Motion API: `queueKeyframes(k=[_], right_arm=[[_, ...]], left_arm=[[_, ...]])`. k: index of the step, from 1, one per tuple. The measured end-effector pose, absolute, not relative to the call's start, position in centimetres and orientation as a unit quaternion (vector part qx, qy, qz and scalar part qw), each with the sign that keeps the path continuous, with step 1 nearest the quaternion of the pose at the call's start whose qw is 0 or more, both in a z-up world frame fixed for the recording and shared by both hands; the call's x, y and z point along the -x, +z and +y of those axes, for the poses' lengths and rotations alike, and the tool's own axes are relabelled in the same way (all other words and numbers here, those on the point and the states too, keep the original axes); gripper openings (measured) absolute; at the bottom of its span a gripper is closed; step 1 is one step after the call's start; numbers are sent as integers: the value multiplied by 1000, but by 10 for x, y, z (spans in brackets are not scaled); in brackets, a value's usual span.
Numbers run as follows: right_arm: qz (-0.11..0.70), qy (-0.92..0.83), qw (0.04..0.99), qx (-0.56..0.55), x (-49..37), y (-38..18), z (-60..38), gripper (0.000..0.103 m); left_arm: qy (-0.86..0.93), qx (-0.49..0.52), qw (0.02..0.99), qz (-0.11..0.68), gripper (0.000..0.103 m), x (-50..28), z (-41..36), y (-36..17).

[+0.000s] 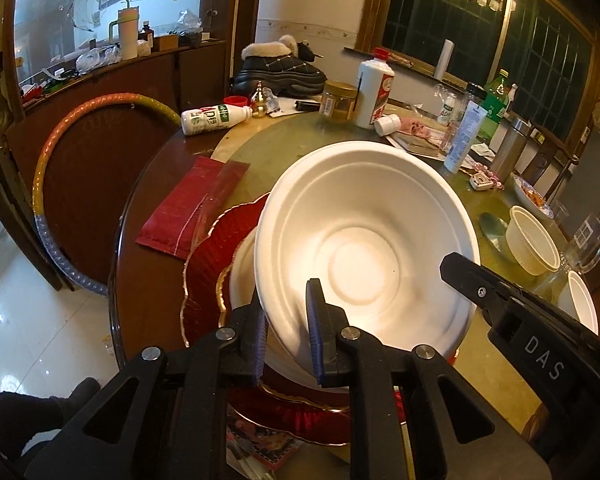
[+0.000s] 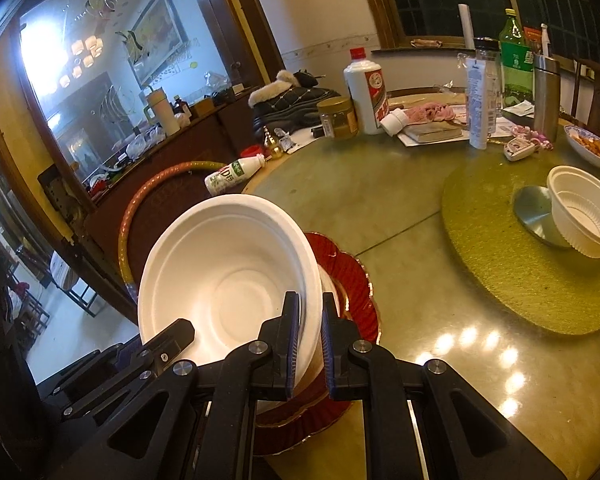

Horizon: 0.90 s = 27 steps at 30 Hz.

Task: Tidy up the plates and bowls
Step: 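Lower the foam bowl onto the white bowl on the red plates, then open both grippers and pull them away from the stack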

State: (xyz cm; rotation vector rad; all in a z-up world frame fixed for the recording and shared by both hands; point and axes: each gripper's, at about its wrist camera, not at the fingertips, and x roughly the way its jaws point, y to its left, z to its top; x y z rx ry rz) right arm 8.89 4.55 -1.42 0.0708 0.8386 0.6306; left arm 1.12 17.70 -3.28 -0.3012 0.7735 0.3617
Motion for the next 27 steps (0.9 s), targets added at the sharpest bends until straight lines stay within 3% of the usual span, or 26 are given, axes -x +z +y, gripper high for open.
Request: queueKeyframes(k=[22,25,26,27], right_arm=[[419,297,858,-5,-95,-25,69,15],[417,302,857,-5,-96,-24,68,16],[416,303,857,-7,-96,-24,68,16],[415,305,857,-8,-96,-23,68,24]], left_arm=[[180,162,892,382,15,-15,194,-39],[177,173,891,380,23,-15,196,-38],[176,177,891,378,34,-15,197,-37],[178,185,892,373,41,-14,198,-36]])
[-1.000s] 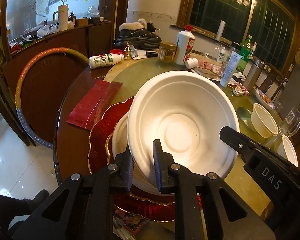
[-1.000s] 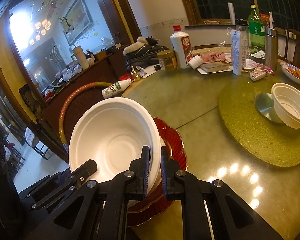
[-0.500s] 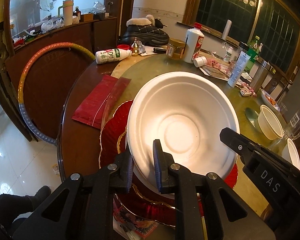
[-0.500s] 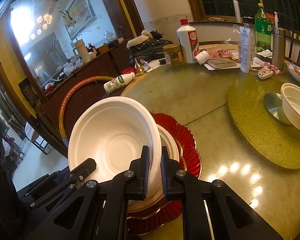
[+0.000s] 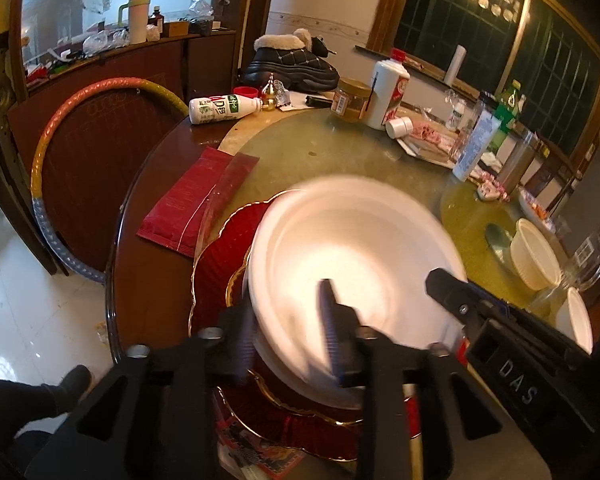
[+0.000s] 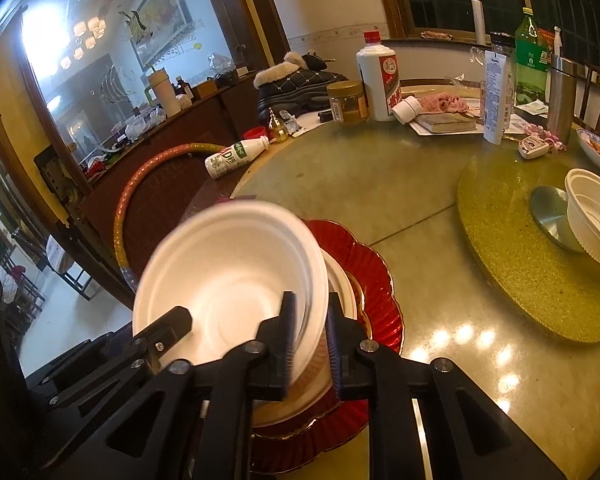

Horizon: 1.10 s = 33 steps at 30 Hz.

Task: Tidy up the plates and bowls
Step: 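Open both grippers and pull them away from the stack, then move both grippers to the ribbed white bowl on the lazy susan and grasp its rim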

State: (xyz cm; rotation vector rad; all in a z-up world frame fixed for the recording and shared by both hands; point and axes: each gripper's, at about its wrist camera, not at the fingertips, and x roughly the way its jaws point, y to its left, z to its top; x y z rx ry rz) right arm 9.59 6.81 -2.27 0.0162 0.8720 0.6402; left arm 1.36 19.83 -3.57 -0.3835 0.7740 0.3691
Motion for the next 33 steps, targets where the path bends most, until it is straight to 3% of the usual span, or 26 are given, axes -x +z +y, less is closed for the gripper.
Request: queueKeyframes(k=[1,2,4,13,16,26,30,33], right_arm=[[411,304,859,-7,-95,-21,68,36],[405,299,864,-6,-94,-20,66,38],[397,296,869,-9,-94,-18,63,51],[335,281,891,-124,-97,2,0,77],[339,274,889,-143,-102,2,-21,87],[406,229,870,-165,-125,-32,-91,90],[402,191,877,-181,-130,-37,-126,102],[378,164,891,-190,-129,-33,-152,102]], left_arm=[[183,191,893,365,49,-12,200,-34],[189,194,893,358,52,-10,201,-32],[197,207,895,343,59,-6,206,-29],[188,256,917,241,83,11,199,-1],[166,237,925,244,83,3,181,5],[75,164,938,297,83,-38,105,-1],[52,153,935,316,83,-50,79,-7],[37,143,932,330,83,-61,61,-13]])
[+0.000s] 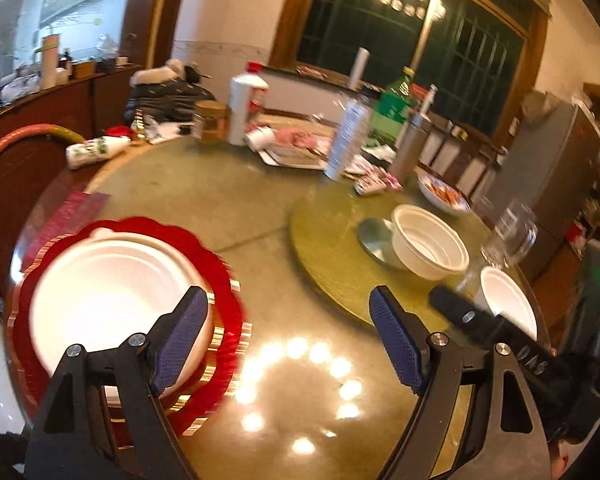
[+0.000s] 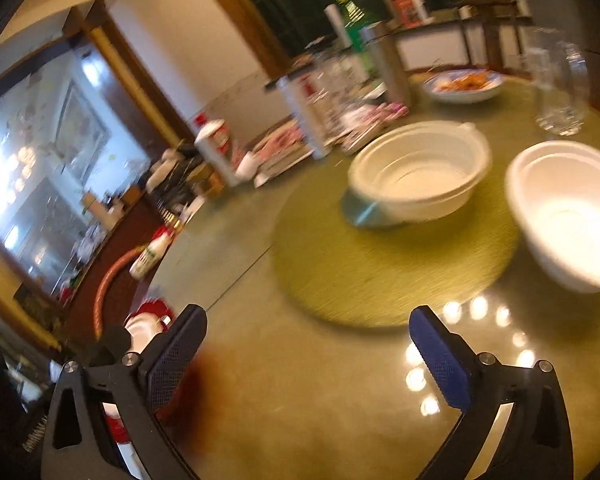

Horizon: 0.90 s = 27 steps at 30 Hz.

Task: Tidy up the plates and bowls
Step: 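Move both grippers to the ribbed white bowl on the lazy susan and grasp its rim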

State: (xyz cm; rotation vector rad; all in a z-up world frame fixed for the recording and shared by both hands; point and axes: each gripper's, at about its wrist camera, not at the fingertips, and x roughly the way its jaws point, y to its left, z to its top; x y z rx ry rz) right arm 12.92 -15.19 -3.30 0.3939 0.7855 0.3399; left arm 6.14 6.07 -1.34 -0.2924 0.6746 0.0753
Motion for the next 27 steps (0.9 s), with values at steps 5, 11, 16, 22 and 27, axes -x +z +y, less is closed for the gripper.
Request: queueKeyframes(k=[5,11,16,22,27], right_arm=[[321,131,910,-227,-117,-23,-196,102],[304,132,909,-251,-128,-9,-236,102],[329,130,898,-262,-165,-2,-259,102],[381,122,880,-257,-231,1,-280,98],[444,110,850,-261,-280,-19,-286,80]], left_arm=[[11,135,924,359,83,-78,32,-26],[-3,145,912,384,83,-114,5,-29],[-8,149,903,403,83,-153,-13,-29],[7,145,899,413,83,-196,-36,-30],[15,146,886,439,83,-229,-51,-43]])
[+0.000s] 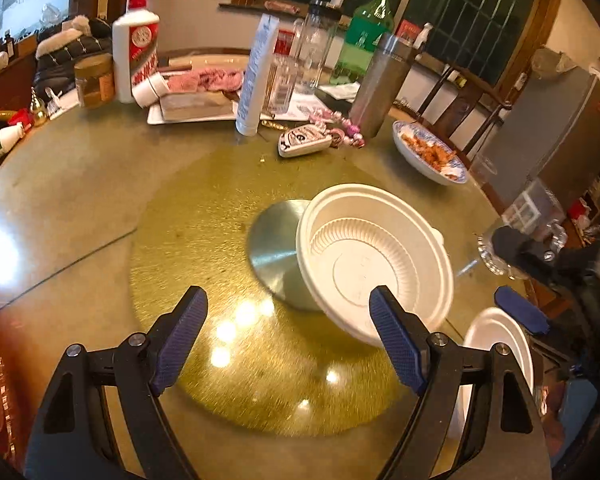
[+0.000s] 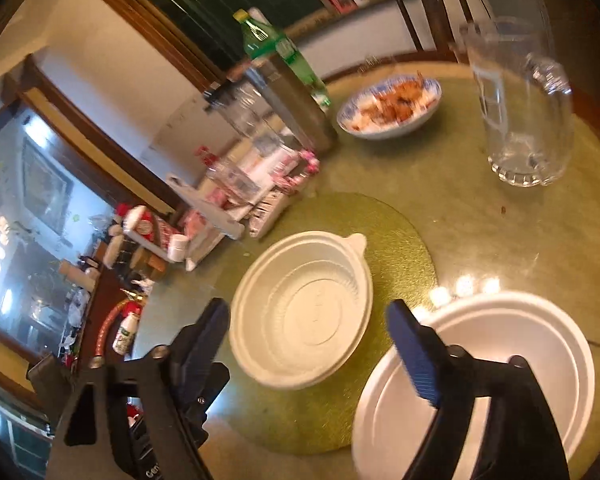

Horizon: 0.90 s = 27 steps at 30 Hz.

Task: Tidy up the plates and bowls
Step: 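Move both grippers to the ribbed white bowl on the lazy susan and grasp its rim, then lift the ribbed white bowl with both grippers and carry it toward the red plate stack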

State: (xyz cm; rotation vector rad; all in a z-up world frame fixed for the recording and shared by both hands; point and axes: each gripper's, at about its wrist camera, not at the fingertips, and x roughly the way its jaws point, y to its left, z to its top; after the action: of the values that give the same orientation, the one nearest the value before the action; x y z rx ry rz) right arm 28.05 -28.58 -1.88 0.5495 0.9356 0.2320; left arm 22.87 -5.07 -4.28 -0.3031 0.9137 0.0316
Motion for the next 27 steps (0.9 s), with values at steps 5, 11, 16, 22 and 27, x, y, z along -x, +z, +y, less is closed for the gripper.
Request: queueKeyframes(k=[5,11,16,22,27], right_arm=[[477,82,840,-245,-309,-41,-283,73],[510,69,830,-216,-327,-61,-268,61],[538,69,820,-183,-322,-73,-254,10],[511,92,832,-198,-289,-57,-246,9],[459,96,858,-211,-244,-44,-233,9]], left_arm=[[39,139,882,449,83,-248,-55,-58],[44,140,876,459,83,-258,-59,-69],[27,77,879,469,21,-257,-69,-77],[37,81,891,445,19,-230,-56,-67],[45,67,908,411,18,-195,-47,-52]])
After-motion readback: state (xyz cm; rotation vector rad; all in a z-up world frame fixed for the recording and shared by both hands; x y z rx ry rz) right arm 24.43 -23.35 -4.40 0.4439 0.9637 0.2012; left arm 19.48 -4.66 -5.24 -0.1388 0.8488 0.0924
